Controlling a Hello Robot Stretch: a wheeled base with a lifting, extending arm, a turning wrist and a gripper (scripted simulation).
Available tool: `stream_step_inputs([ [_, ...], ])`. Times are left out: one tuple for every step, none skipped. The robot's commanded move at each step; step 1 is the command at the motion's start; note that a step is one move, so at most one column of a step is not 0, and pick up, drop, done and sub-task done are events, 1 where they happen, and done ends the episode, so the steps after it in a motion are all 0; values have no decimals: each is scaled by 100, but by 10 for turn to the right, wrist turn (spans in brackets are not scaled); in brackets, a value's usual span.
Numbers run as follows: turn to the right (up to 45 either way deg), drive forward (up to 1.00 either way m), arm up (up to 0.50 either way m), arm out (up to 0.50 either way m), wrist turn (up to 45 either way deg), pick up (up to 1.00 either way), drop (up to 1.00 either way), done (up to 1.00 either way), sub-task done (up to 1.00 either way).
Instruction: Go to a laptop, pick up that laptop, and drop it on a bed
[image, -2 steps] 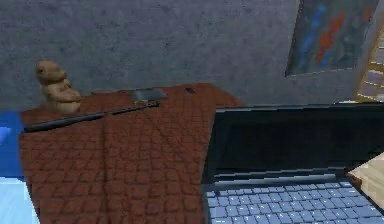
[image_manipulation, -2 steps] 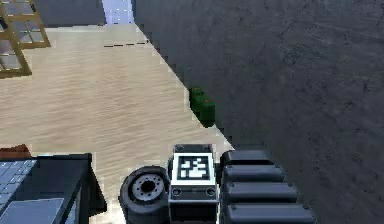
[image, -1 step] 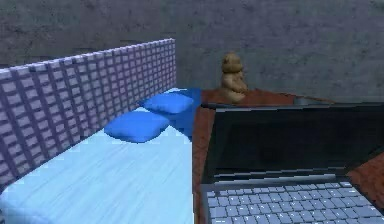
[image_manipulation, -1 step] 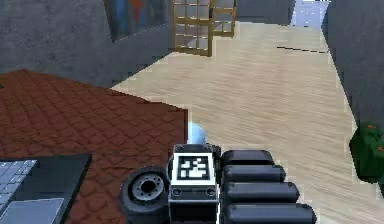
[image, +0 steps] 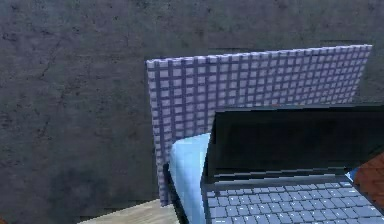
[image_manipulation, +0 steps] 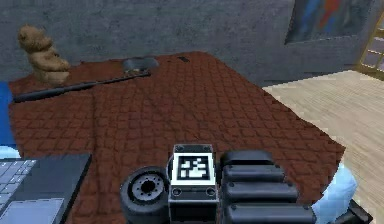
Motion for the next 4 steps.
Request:
stream_step_inputs([
  [-210,0,0,0,0,0,0,0,0],
  [0,20,0,0,0,0,0,0,0],
  [30,0,0,0,0,0,0,0,0],
  [0,0,0,48,0,0,0,0,0],
])
